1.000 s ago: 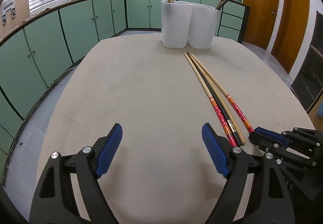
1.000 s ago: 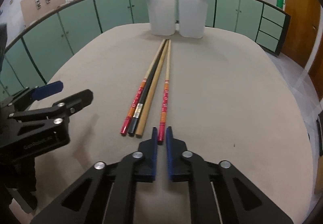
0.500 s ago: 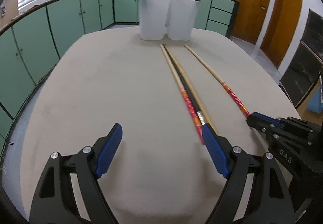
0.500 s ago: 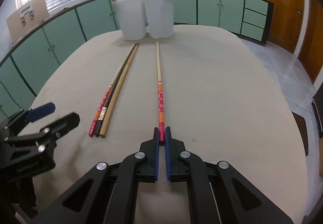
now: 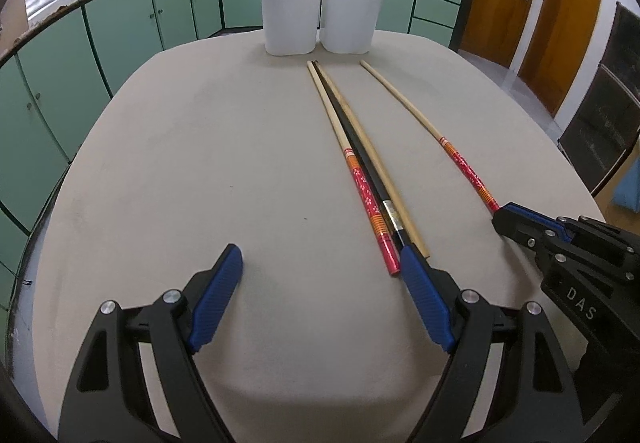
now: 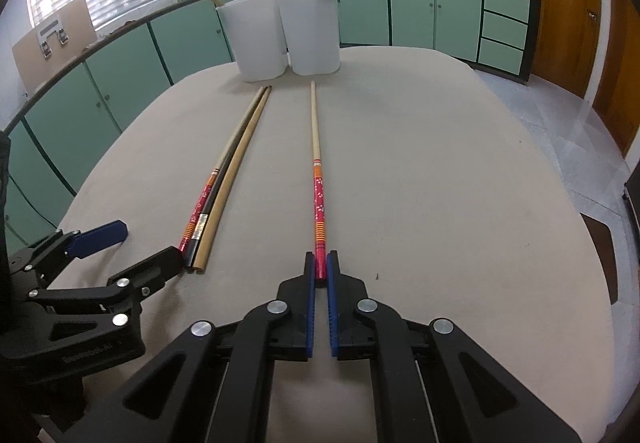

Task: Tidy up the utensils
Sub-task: 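Grasp the other red-patterned chopstick with the left tool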

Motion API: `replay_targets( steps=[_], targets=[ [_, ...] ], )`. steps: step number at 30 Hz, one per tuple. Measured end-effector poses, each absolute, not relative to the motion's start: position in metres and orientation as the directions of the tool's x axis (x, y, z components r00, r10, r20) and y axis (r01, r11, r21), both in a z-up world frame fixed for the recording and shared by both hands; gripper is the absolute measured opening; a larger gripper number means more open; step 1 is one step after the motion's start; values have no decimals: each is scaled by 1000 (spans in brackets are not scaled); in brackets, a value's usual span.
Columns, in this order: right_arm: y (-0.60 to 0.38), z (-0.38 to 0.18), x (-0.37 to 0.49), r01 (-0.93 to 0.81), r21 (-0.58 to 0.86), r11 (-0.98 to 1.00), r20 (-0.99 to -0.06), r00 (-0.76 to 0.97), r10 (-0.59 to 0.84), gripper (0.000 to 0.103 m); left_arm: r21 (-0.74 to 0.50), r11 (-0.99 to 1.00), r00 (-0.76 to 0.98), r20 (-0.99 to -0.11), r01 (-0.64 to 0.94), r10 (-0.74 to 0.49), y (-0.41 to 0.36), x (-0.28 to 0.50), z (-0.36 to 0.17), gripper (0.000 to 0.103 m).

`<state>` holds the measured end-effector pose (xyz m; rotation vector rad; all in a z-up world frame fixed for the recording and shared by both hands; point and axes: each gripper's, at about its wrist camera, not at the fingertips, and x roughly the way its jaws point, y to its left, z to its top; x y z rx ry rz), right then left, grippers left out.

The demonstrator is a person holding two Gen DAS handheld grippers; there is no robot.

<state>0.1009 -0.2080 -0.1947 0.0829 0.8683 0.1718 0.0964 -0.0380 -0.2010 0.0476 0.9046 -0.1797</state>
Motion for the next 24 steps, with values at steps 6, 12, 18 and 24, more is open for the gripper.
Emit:
replay_targets(
  steps=[6,12,18,24],
  targets=[
    [-208,-195,101,-120,149,982,-751,633,191,6,-19,992,603,-792,125,-91,-31,97,-201,81],
    [-206,-195,100,-133,147,980,-750,631,198,7,-34,994,609,-788,102,-89,-21,98,-199,79],
    [-208,-196,101,-135,159,978,-752,625,208,7,-31,990,610,-784,138,-110,-29,98,-199,62],
    [-207,-196,100,-135,151,979,-753,627,202,7,-62,980,607,-777,190,-167,-37,99,-198,15]
  ],
)
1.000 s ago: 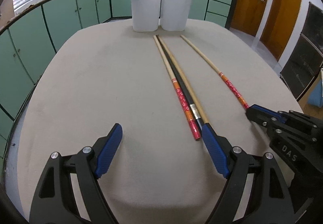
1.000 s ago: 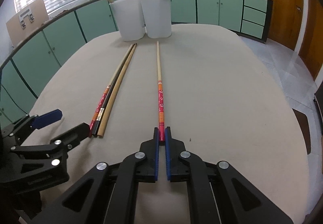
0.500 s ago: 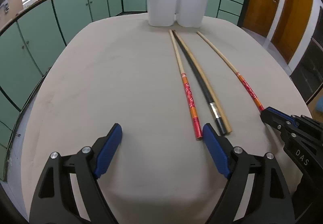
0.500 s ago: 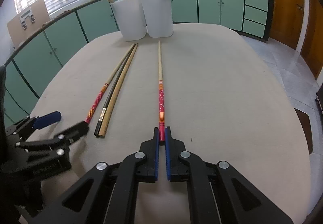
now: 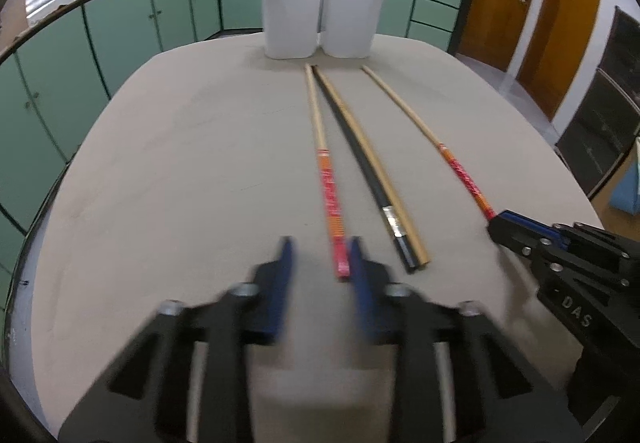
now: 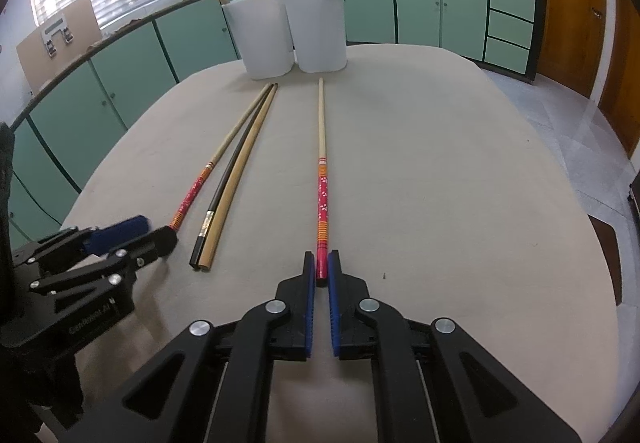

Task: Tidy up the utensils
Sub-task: 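Grasp the other red-patterned chopstick with the left tool, then lift both red chopsticks and insert them upright into the white holder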

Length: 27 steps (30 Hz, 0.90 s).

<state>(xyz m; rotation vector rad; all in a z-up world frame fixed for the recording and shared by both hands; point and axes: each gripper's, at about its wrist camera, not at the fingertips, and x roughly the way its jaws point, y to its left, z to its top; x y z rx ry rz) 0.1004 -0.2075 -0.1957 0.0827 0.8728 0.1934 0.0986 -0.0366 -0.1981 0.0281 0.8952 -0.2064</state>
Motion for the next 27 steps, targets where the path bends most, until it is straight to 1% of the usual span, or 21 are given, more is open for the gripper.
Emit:
replay_targets(
  steps=[1,2,15,21,27],
  targets=[
    [-207,-195,101,-135,147,980,-753,627,199,7,-61,979,606,-777,195,-169,-38,98,-198,9],
    [-206,-195,101,-136,143,980,-753,628,197,6,-60,978,605,-777,202,-173,-40,98,-198,6],
    [-209,-188,96,-130,138,982,-733,653,189,6,-47,982,639,-753,184,-156,-36,89,-187,5],
    [-214,-170,94,-131,140,982,-704,684,191,6,-41,984,686,-712,173,-151,-27,84,-164,5],
    [-218,-143,94,-141,146,979,-657,726,203,6,-48,984,746,-646,170,-160,-18,78,-127,5]
  ],
)
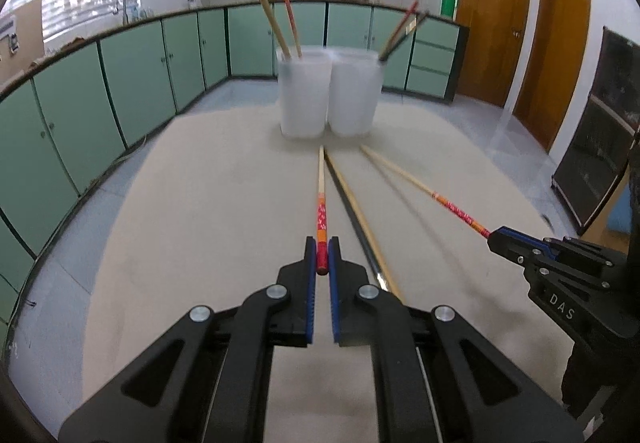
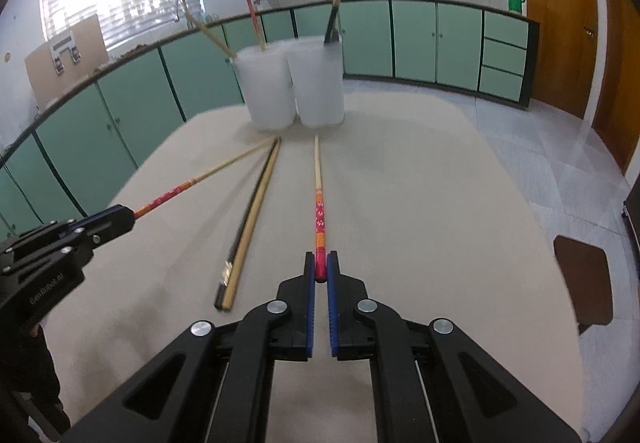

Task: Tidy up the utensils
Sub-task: 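Lift both red chopsticks and insert them upright into the white holder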

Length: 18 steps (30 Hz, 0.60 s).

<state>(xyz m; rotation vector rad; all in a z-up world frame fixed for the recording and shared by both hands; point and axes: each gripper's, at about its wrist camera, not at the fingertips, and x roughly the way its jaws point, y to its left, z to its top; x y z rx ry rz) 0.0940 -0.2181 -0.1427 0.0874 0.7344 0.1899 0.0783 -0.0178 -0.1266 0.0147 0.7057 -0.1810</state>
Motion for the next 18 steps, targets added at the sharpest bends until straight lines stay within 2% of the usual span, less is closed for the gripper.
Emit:
replay_targets(
  steps=[11,18],
  targets=[
    [-222,-72,106,-197,139,970,-564,790,241,6,-67,981,835,-516,183,-191,-9,83,-59,5],
    [-215,-29,118,-249,96,964,-508,821,263,6,-66,977,857,-469,204,-211,-7,98,-29,5]
  ],
)
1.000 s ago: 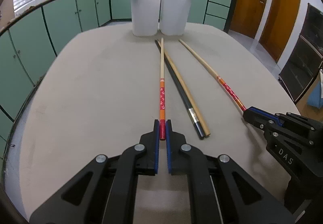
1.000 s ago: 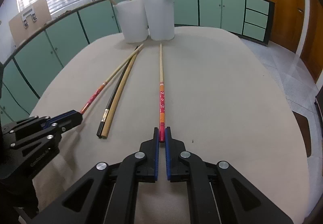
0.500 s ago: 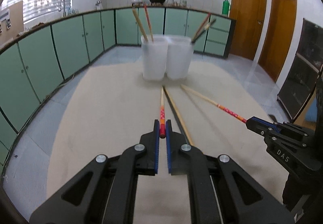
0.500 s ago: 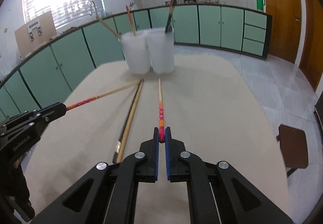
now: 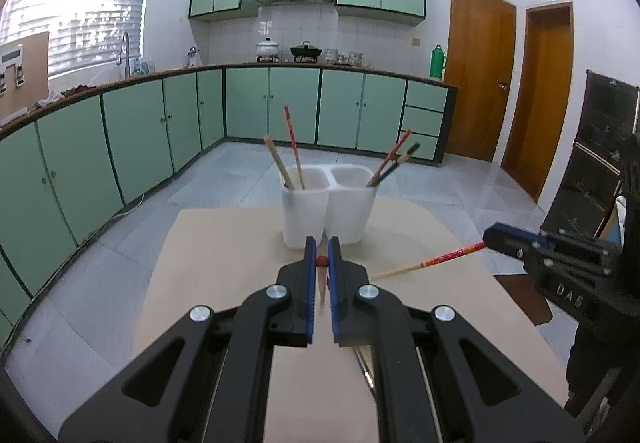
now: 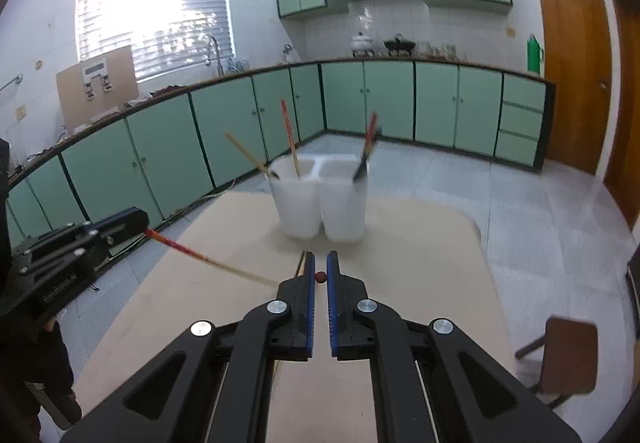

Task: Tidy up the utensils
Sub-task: 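Lift both red chopsticks and insert them upright into the white holder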

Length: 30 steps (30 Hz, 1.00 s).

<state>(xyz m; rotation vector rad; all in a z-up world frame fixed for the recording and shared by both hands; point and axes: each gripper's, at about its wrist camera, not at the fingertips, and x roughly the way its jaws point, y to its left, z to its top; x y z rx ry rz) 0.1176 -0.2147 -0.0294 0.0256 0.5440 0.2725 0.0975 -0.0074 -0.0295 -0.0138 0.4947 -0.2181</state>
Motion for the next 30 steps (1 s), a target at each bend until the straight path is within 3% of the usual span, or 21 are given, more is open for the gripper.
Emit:
replay_targets(
  steps=[15,30],
  targets=[
    [-211,31,153,-325,110,939,-470,816,337,5,-77,960,873,-401,270,-278,-11,122,15,5],
    [-214,122,228,-279,97,955,-256,920,295,5,-28,961,936,-222,274,-273,-34,182,84,5]
  ],
)
